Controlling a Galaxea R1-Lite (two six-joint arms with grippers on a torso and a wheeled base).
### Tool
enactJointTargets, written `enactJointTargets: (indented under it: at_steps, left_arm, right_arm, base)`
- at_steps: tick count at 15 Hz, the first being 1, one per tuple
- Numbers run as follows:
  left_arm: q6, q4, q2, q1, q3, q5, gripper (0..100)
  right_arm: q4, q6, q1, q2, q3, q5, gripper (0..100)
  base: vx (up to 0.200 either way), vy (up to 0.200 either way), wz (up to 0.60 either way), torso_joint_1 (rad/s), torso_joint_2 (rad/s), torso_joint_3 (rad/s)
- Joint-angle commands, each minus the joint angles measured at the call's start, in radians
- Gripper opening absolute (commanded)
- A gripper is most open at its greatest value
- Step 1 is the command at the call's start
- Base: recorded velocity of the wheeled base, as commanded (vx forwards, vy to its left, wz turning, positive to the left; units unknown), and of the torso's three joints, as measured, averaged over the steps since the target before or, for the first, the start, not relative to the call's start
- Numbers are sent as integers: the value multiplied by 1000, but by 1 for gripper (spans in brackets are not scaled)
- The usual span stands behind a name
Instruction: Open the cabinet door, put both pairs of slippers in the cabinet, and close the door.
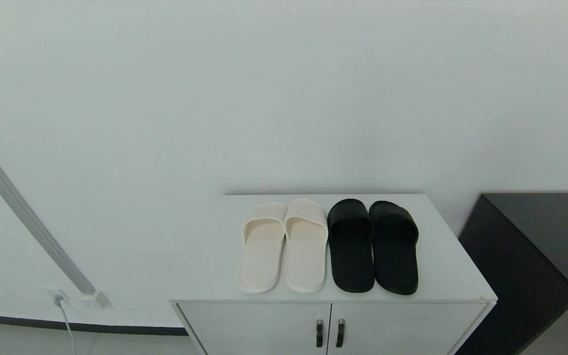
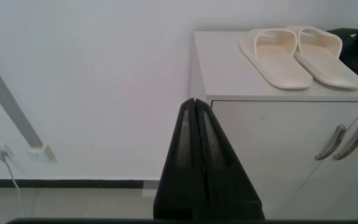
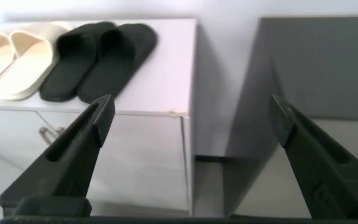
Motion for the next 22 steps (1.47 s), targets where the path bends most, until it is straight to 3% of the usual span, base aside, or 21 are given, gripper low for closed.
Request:
enactJointTargets:
  at_steps: [1,2,4,6,9,13,19,22]
  left_arm:
    - [1,0,1,0,0,0,0]
    - [1,0,1,-2,0,0,0]
    - [1,0,1,0,0,0,0]
    - [1,0,1,0,0,0,0]
    - [-1,0,1,0,0,-1,0]
    - [-1,0,2,0,0,-1,0]
    - [-1,0,1,0,0,-3,0]
    - [1,0,1,0,0,-3,0]
  right_arm:
    - [-103,6,151,313,-64,-30,100]
    - [-111,48,249,360,-99,-88,100]
    - [-122,210,555,471,-181,-315,100]
    - [-168,281,716,603,-225,-429,100]
    - [-304,307,743,816,-286,-463,100]
    - [-502,307,763,1077,-368,-598,100]
    - [-527,315,774,1201,-454,-733,100]
    - [-615,310,774,1262,-458,-796,100]
  base:
    - [0,0,0,0,0,0]
    - [0,0,0,0,0,0]
    - [0,0,0,0,0,0]
    - [0,0,0,0,0,0]
    - [0,0,0,0,0,0]
    - [0,0,0,0,0,0]
    - [0,0,0,0,0,0]
    - [0,0,0,0,0,0]
